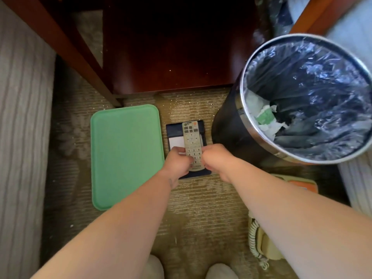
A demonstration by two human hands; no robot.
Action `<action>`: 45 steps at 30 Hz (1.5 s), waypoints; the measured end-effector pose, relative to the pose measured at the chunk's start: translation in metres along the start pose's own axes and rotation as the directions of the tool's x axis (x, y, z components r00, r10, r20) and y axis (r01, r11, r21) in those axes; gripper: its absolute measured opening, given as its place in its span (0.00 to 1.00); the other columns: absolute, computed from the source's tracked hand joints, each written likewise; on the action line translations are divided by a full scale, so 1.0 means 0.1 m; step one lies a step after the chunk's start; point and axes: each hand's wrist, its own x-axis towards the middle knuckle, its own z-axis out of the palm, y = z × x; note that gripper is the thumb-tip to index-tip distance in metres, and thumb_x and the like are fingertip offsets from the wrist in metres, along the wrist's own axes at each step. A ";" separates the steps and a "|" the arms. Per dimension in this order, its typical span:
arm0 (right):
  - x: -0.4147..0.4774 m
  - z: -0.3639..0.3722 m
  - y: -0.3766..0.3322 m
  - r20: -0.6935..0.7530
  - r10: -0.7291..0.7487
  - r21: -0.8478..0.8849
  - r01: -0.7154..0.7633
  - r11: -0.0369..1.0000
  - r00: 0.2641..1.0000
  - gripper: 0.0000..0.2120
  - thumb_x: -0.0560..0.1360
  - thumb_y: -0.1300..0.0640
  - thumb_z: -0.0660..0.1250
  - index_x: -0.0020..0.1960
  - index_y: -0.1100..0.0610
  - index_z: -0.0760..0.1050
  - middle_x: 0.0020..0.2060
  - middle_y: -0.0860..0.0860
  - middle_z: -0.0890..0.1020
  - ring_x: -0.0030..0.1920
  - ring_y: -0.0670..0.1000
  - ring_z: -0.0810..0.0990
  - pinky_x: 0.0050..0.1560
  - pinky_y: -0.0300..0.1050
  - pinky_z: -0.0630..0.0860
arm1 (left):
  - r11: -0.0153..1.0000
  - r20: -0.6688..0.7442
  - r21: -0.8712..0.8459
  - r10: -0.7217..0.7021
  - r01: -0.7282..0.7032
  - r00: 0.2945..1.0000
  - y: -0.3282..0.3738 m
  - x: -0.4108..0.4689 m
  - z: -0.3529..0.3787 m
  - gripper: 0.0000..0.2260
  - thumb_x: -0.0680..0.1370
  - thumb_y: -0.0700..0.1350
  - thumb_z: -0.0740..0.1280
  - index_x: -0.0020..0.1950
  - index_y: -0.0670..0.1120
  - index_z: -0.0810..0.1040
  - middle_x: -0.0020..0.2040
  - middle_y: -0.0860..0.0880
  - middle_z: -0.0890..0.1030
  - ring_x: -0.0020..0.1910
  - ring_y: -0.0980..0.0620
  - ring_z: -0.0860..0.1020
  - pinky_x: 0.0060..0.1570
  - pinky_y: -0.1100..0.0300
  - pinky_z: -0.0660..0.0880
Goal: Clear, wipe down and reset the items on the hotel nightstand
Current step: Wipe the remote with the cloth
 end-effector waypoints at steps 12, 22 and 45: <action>-1.94 -0.37 -0.68 0.013 -0.064 0.170 0.061 0.984 0.998 0.11 0.74 0.63 0.61 0.50 0.54 0.80 0.49 0.53 0.83 0.53 0.53 0.80 0.63 0.57 0.75 | 0.994 -0.068 0.051 0.105 -0.102 0.992 0.77 -1.73 -0.35 0.14 0.79 0.38 0.66 0.62 0.45 0.68 0.58 0.45 0.79 0.56 0.48 0.79 0.53 0.53 0.79; -3.12 -0.70 -1.57 -0.049 -0.320 0.119 0.323 0.939 0.946 0.22 0.75 0.70 0.57 0.61 0.53 0.79 0.56 0.52 0.82 0.57 0.52 0.80 0.61 0.52 0.77 | 0.901 -0.080 0.156 0.419 -0.404 0.905 1.62 -2.92 -0.70 0.27 0.72 0.48 0.76 0.63 0.49 0.63 0.50 0.61 0.75 0.49 0.63 0.77 0.38 0.70 0.73; -2.78 -1.33 -3.35 -0.154 -0.695 -0.107 0.687 0.718 0.702 0.18 0.75 0.69 0.58 0.60 0.60 0.79 0.38 0.41 0.79 0.57 0.50 0.78 0.62 0.45 0.71 | 0.322 -0.116 0.842 0.892 -0.433 0.437 3.52 -2.00 -1.36 0.33 0.71 0.63 0.70 0.68 0.44 0.71 0.64 0.45 0.72 0.64 0.43 0.68 0.63 0.51 0.66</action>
